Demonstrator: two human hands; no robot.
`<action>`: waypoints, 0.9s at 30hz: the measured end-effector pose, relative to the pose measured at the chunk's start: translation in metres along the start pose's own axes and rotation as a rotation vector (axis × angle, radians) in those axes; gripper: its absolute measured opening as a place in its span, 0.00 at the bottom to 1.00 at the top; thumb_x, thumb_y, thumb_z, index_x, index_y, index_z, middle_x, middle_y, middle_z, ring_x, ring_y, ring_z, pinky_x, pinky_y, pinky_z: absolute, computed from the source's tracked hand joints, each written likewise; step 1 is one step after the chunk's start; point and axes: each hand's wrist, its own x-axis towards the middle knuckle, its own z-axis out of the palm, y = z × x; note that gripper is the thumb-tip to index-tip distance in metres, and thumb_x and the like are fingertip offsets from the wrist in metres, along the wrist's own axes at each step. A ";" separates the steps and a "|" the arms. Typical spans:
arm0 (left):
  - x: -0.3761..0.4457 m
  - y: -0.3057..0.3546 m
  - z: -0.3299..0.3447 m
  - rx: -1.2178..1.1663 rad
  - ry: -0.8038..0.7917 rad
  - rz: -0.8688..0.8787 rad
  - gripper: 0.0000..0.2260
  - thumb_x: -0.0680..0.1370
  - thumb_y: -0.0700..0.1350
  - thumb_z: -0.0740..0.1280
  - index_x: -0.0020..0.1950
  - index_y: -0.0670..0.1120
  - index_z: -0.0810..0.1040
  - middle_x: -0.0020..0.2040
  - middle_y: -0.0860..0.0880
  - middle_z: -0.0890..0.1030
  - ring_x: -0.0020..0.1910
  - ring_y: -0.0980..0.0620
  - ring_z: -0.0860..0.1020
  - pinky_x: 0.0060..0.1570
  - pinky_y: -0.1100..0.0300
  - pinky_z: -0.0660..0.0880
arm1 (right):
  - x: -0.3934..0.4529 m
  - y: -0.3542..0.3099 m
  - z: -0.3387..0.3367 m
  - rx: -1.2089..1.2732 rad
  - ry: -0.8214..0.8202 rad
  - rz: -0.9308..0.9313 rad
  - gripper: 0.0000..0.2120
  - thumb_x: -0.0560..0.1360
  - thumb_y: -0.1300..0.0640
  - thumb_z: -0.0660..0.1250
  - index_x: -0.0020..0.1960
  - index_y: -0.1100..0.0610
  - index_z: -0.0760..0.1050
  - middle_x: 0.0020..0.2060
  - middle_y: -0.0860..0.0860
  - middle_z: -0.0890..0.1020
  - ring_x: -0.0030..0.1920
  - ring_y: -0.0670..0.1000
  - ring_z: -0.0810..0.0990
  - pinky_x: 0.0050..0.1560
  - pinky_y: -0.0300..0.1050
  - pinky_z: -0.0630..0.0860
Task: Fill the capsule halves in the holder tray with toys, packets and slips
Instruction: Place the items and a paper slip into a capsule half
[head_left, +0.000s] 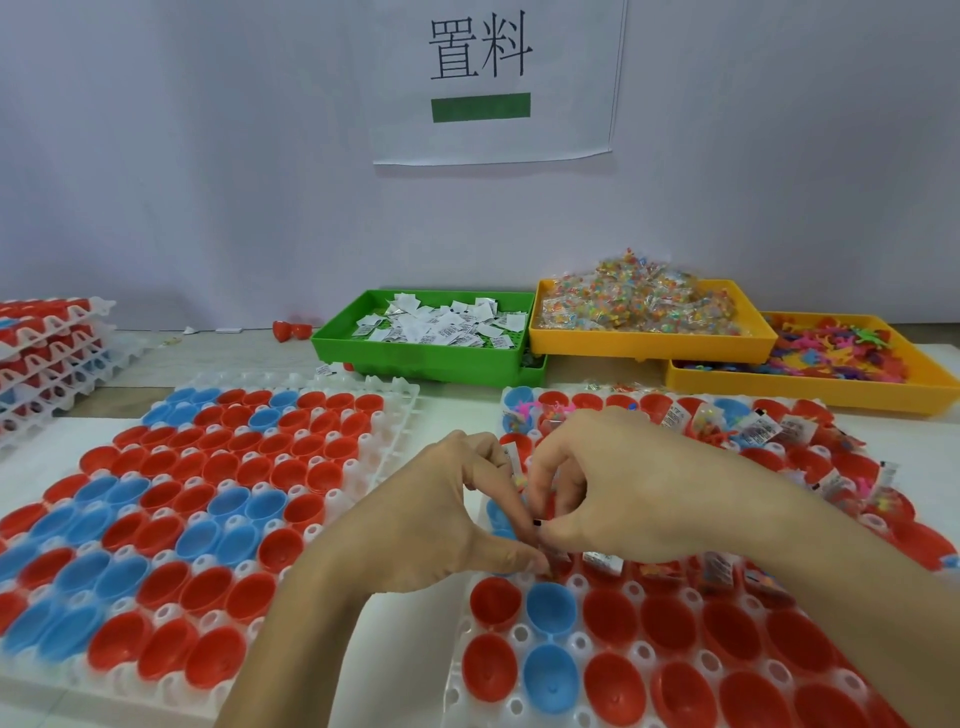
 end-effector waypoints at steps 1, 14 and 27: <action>0.000 0.000 0.000 -0.007 0.002 0.003 0.06 0.65 0.51 0.81 0.37 0.60 0.86 0.44 0.54 0.74 0.49 0.57 0.72 0.47 0.69 0.68 | 0.000 0.000 0.001 -0.001 0.003 -0.006 0.05 0.70 0.55 0.73 0.37 0.46 0.81 0.30 0.39 0.82 0.32 0.39 0.79 0.35 0.36 0.79; 0.002 0.004 0.001 -0.094 0.027 0.028 0.06 0.62 0.55 0.77 0.37 0.57 0.87 0.40 0.58 0.74 0.43 0.61 0.71 0.42 0.71 0.67 | 0.003 0.000 0.005 -0.017 0.041 -0.008 0.06 0.71 0.59 0.73 0.36 0.50 0.85 0.28 0.44 0.82 0.32 0.45 0.82 0.34 0.42 0.82; -0.001 0.005 -0.006 -0.033 0.005 -0.021 0.09 0.61 0.49 0.81 0.40 0.54 0.87 0.39 0.62 0.72 0.40 0.62 0.69 0.40 0.73 0.66 | 0.003 0.003 0.002 -0.007 0.015 -0.015 0.05 0.71 0.52 0.77 0.39 0.50 0.83 0.28 0.40 0.79 0.30 0.39 0.78 0.34 0.36 0.77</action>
